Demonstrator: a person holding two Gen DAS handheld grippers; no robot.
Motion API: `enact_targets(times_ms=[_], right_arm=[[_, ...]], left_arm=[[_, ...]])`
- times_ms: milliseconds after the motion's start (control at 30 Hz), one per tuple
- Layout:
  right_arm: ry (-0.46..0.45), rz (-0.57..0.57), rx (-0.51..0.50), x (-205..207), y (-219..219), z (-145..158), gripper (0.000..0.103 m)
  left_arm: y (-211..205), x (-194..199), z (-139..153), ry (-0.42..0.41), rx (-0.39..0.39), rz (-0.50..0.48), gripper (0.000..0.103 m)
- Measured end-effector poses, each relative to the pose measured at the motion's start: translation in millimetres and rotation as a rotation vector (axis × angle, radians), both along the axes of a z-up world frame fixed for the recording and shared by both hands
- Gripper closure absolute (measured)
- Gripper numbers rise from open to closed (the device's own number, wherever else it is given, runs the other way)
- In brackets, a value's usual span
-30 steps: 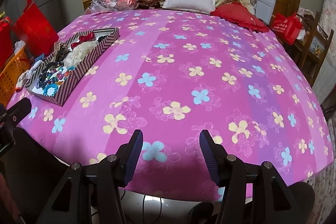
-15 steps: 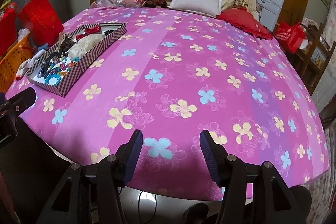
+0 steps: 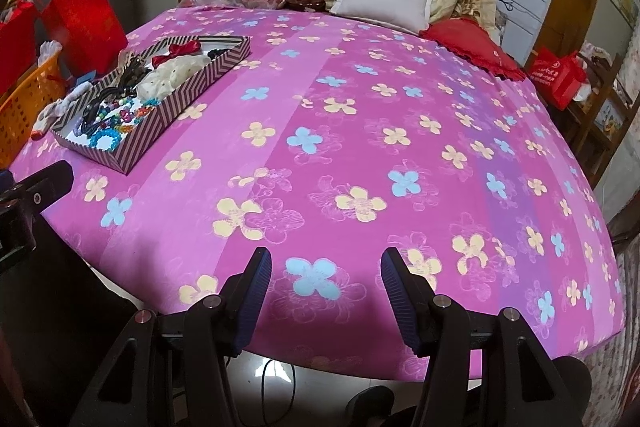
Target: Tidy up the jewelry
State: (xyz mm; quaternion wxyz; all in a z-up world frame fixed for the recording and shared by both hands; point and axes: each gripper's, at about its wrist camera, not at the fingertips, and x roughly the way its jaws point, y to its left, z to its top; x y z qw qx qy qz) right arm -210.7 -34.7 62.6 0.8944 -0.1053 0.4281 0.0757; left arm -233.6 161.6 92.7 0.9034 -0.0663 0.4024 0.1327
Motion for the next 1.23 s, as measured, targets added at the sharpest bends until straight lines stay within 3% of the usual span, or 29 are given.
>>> enact_targets(times_ms=[633,767,933,1233], right_arm=[[-0.011,0.006,0.001,9,11,10,0.048],[-0.028,-0.012,0.012,13,10,16,0.04],[-0.01,0.005,-0.006,11,15,8,0.04],[0.004,-0.003,0.019,12,9,4,0.04]], left_arm=[[13,1,-13,0.037,-0.032,0.031,0.001],[14,1,-15,0.041,-0.036,0.037,0.0],[15,2,-16,0.047,-0.043,0.035,0.001],[4,0,-8,0.026,0.023,0.014,0.0]])
